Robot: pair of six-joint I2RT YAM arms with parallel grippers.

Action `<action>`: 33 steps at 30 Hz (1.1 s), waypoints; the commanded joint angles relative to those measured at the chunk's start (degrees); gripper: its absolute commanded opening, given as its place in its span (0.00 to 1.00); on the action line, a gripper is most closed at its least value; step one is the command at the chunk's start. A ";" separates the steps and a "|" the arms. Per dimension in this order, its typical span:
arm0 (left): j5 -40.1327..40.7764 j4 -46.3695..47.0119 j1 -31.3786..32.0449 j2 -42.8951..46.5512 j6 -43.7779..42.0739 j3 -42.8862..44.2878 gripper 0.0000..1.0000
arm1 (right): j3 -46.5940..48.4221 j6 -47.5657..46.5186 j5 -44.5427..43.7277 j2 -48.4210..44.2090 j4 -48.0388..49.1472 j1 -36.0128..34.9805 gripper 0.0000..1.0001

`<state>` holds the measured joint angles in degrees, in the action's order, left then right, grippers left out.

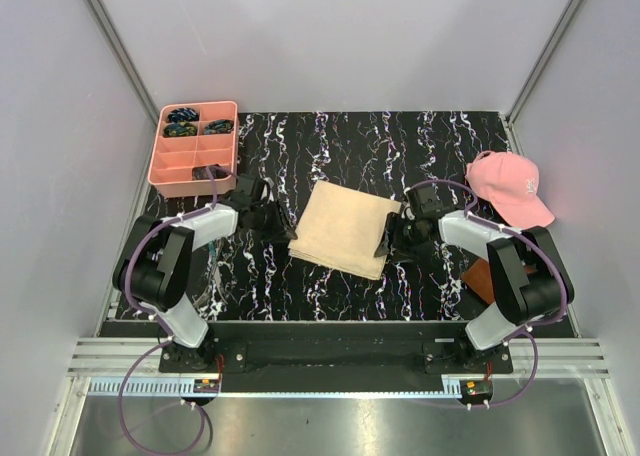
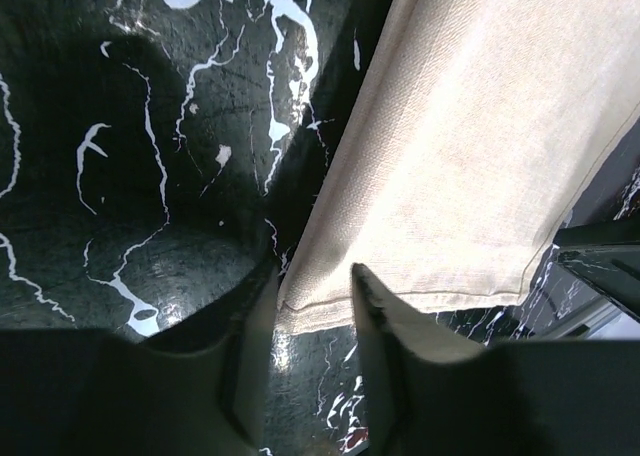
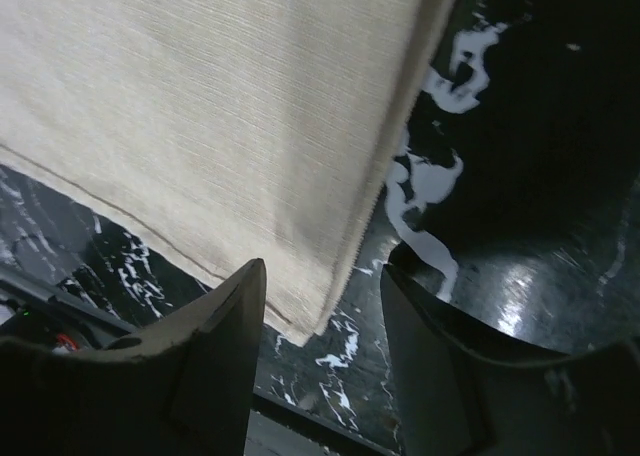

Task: Fold the napkin into a case and place the utensils inside
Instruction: Smooth out the square-folded napkin at the center of the board.

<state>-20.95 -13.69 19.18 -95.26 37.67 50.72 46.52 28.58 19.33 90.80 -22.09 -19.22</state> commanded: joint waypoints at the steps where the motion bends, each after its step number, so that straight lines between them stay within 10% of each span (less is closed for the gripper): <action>1: -0.93 3.06 0.68 -0.28 0.56 -1.41 0.31 | -2.40 1.66 5.01 0.33 8.19 0.06 0.57; 18: -4.27 10.87 3.41 7.80 10.39 -13.18 0.11 | 0.48 0.34 4.24 4.47 5.33 0.06 0.58; 26: -5.42 12.81 3.94 11.06 12.43 -15.39 0.16 | -0.55 3.04 -11.25 -7.12 -10.07 0.06 0.79; 33: -4.98 12.73 4.73 11.77 12.60 -15.65 0.18 | -5.39 9.47 -6.32 -13.11 -7.89 -2.48 0.56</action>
<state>-24.67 -3.36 23.40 -85.21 49.65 35.31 42.35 33.71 13.56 79.72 -29.93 -19.86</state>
